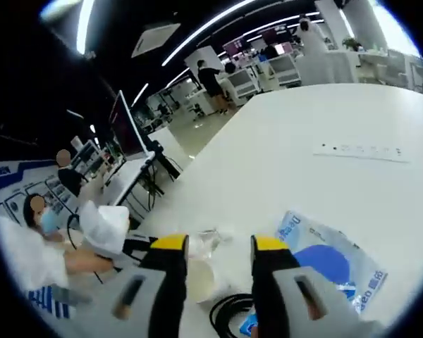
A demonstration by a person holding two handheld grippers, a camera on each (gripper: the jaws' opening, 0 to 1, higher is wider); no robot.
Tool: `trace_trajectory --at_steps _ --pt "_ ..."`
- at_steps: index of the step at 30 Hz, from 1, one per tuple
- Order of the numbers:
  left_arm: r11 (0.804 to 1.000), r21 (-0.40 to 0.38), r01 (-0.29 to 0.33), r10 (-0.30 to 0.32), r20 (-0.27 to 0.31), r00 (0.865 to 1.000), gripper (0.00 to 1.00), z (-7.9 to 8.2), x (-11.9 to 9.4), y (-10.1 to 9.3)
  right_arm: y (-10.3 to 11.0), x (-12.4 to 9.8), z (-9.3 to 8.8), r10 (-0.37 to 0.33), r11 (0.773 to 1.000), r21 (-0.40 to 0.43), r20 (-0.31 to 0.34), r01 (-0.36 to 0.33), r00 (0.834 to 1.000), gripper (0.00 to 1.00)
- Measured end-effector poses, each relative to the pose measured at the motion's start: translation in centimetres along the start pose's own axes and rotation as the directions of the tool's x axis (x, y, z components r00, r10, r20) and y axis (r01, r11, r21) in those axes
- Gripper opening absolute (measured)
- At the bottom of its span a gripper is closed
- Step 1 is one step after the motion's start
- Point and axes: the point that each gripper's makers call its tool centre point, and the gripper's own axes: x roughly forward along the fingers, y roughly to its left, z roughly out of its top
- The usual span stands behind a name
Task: Arrange the tabletop items into an orderly group along one side of the table until the central work area is clear of visible clutter.
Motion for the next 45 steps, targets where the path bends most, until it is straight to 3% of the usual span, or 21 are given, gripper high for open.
trace_trajectory --at_steps 5,9,12,17,19,23,29,32,45 --pt "1.0 0.002 -0.001 0.001 0.005 1.0 0.37 0.3 0.3 0.0 0.1 2.1 -0.1 0.013 0.998 0.062 -0.032 -0.011 0.999 0.33" --pt "1.0 -0.003 -0.007 0.008 0.011 1.0 0.37 0.3 0.5 -0.1 0.4 3.8 -0.5 0.054 0.986 0.158 -0.064 -0.044 0.996 0.29" --pt "1.0 -0.004 -0.01 0.01 0.013 1.0 0.37 0.2 0.7 -0.2 0.2 5.5 -0.4 0.063 0.969 0.244 -0.081 -0.041 0.995 0.27" --pt "1.0 -0.009 -0.012 0.012 0.012 1.0 0.37 0.0 0.8 -0.1 1.9 7.8 -1.3 0.15 0.927 0.365 -0.15 -0.086 0.977 0.3" --pt "1.0 -0.009 -0.013 0.013 0.012 1.0 0.37 -0.1 0.9 -0.1 1.7 8.6 -2.1 0.131 0.92 0.389 -0.186 -0.049 0.974 0.32" --pt "1.0 -0.012 -0.012 0.012 0.014 1.0 0.37 -0.2 0.8 -0.2 0.6 9.8 -2.8 0.085 0.919 0.394 -0.22 0.009 0.972 0.29" --pt "1.0 -0.003 -0.012 0.012 0.021 1.0 0.38 -0.5 1.0 -0.2 1.3 10.3 -3.5 0.093 0.915 0.404 -0.243 0.014 0.966 0.29" --pt "1.0 0.0 -0.009 0.009 0.022 1.0 0.38 -0.4 1.1 -0.2 0.6 10.7 -3.9 0.056 0.91 0.411 -0.258 0.057 0.964 0.28" --pt "1.0 0.012 -0.011 0.01 0.059 0.998 0.38 -0.4 1.1 -0.3 0.0 12.2 -4.3 0.025 0.896 0.433 -0.276 0.101 0.961 0.25"
